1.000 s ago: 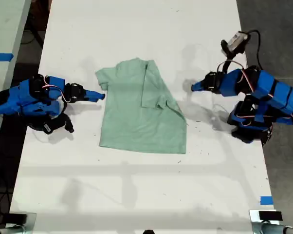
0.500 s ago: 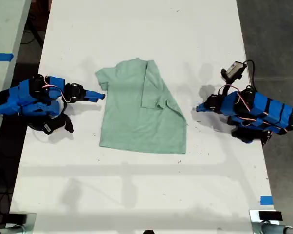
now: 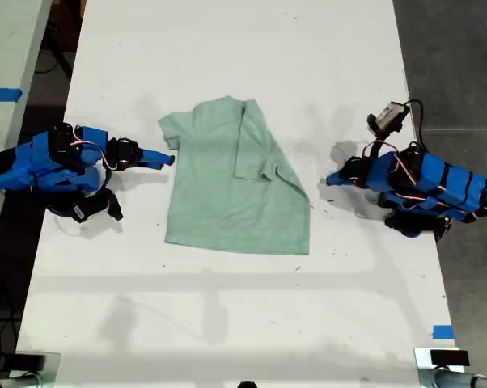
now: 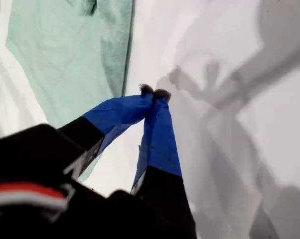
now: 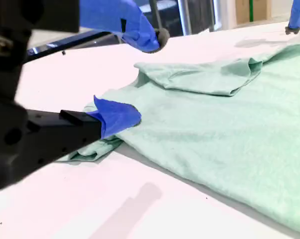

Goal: Fold t shirt

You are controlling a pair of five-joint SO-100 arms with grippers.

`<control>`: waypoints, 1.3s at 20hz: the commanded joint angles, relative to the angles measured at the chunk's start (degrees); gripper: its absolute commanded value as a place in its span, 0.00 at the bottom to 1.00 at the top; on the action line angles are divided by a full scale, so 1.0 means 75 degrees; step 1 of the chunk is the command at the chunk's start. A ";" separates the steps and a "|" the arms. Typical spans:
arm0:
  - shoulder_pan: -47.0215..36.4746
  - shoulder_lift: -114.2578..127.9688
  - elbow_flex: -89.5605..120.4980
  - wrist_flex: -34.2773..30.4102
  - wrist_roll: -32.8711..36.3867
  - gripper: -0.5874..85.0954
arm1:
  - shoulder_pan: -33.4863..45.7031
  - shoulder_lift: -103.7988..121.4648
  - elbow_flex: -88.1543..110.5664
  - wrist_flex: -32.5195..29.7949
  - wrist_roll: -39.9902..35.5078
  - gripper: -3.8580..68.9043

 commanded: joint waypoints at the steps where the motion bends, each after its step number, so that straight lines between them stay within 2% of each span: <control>1: 0.0035 0.0059 0.0070 0.0012 0.0035 0.23 | -0.0094 0.0105 0.0352 -0.0035 0.0082 0.05; 4: 0.0199 0.0059 0.0082 -0.0012 0.0563 0.23 | -0.0082 0.0105 0.0352 -0.0035 0.0094 0.05; 7: 0.1125 0.0094 -0.0445 -0.0141 -0.1441 0.21 | -0.0082 0.0105 0.0352 -0.0035 0.0105 0.05; 8: 0.1418 0.0094 -0.0375 -0.0117 -0.2496 0.21 | -0.0082 0.0105 0.0352 -0.0035 0.0105 0.05; 10: 0.1828 0.0094 -0.0176 0.0340 -0.3328 0.21 | -0.0094 0.0105 0.0352 -0.0035 0.0105 0.05; 11: 0.1699 0.0094 -0.0141 0.0141 -0.4242 0.22 | -0.0094 0.0105 0.0352 -0.0035 0.0105 0.05; 12: 0.1629 0.0094 -0.0223 0.0070 -0.4547 0.29 | -0.0094 0.0105 0.0352 -0.0035 0.0105 0.05; 13: 0.1559 0.0094 -0.0246 0.0035 -0.4500 0.33 | -0.0105 0.0105 0.0352 -0.0035 0.0105 0.05; 14: 0.1207 0.0094 -0.0305 -0.0047 -0.3938 0.30 | -0.0105 0.0105 0.0352 -0.0023 0.0105 0.05; 15: 0.0926 0.0094 -0.0445 -0.0023 -0.3469 0.20 | -0.0105 0.0105 0.0352 -0.0023 0.0105 0.05; 16: 0.0844 0.0094 -0.0539 0.0023 -0.3516 0.05 | -0.0105 0.0105 0.0352 -0.0023 0.0117 0.05; 17: 0.0773 0.0094 -0.0562 -0.0105 -0.3516 0.01 | -0.0105 0.0105 0.0352 -0.0023 0.0129 0.05; 20: 0.0527 0.0094 0.0000 -0.0199 -0.3035 0.01 | -0.0105 0.0105 0.0352 -0.0012 0.0164 0.05; 26: 0.0633 0.0094 0.0129 -0.0035 -0.3105 0.01 | -0.0129 0.0105 0.0363 0.0035 0.0328 0.05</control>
